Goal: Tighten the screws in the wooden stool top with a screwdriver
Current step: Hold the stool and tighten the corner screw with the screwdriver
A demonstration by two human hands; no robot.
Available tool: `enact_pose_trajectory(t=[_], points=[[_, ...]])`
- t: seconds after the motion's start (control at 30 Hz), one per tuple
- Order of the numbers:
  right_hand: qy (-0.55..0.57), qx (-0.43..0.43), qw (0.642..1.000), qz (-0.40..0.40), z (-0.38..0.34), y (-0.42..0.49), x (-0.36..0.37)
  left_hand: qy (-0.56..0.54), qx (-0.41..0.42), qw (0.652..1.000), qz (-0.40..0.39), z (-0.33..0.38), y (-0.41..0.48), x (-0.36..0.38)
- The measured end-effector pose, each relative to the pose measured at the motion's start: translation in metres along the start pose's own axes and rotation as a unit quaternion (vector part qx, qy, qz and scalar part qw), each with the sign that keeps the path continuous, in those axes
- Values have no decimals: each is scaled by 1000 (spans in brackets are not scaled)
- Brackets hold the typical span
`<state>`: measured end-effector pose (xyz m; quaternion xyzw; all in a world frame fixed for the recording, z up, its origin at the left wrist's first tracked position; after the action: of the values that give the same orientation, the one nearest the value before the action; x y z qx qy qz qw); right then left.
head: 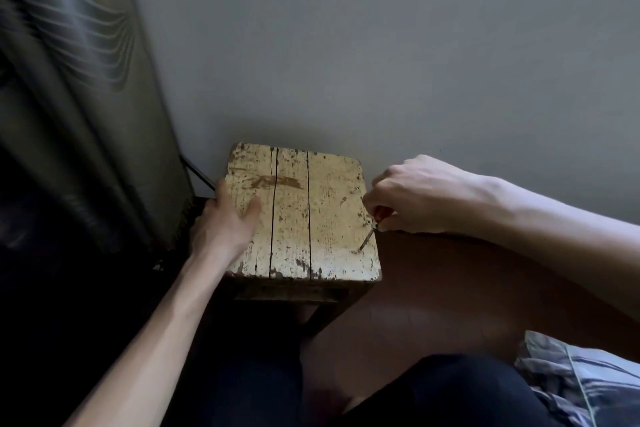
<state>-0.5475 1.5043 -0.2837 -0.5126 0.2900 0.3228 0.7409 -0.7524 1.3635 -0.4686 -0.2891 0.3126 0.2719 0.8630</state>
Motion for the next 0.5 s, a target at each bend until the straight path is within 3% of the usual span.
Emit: enact_pose_trajectory(t=[0.23, 0.5], points=[[6, -10, 999, 32, 0, 1, 8, 12, 7, 1000, 4, -1, 3, 2], [191, 150, 970, -26, 13, 16, 17, 11, 5, 1000, -1, -3, 5, 3]])
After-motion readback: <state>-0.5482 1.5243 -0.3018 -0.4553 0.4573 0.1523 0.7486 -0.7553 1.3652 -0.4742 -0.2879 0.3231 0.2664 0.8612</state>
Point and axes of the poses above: each hand's wrist, its own y-axis towards the middle knuckle, its own x-axis out of the palm, z = x × y, the point moved 3 cm from there along y, towards the middle knuckle, and after that the axes turned 15 degrees about -z, right-handed, at the moved point
